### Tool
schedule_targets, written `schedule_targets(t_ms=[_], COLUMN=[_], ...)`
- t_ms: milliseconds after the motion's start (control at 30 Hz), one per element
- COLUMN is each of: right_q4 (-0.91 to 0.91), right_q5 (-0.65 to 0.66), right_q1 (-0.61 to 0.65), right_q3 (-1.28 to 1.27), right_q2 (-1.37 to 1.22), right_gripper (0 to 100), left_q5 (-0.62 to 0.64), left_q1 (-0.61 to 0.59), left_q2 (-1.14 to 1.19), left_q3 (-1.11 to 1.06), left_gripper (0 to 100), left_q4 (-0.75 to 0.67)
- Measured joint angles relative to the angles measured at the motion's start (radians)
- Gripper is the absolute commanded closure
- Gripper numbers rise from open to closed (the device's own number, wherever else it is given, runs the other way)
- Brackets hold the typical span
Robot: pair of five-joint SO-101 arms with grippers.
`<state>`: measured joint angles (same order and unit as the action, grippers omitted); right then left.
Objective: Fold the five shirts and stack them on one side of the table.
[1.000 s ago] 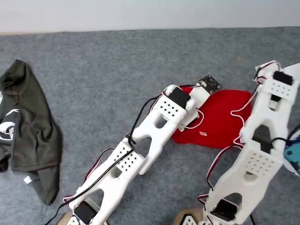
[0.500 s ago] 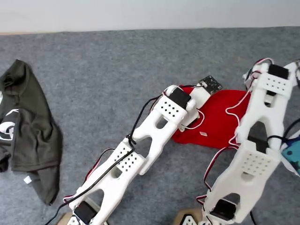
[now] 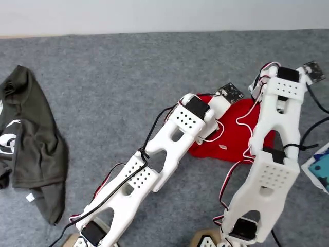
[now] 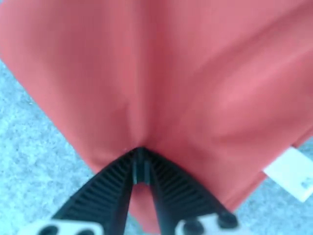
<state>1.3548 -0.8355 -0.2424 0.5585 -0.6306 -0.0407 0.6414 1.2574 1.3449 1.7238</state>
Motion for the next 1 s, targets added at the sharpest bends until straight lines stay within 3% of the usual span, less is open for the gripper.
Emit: schedule_targets(t_ms=[500,1000], right_q4=[-0.126,-0.135], right_q5=[0.0,0.0], right_q1=[-0.009,-0.035], right_q3=[0.0,0.0], right_q2=[-0.011,-0.049], right_gripper=[79.0,79.3], left_q5=[0.0,0.0], left_q1=[0.0,0.002], left_q2=[0.0,0.0], left_q3=[0.0,0.0], left_gripper=[100,100], left_q4=[0.0,0.0])
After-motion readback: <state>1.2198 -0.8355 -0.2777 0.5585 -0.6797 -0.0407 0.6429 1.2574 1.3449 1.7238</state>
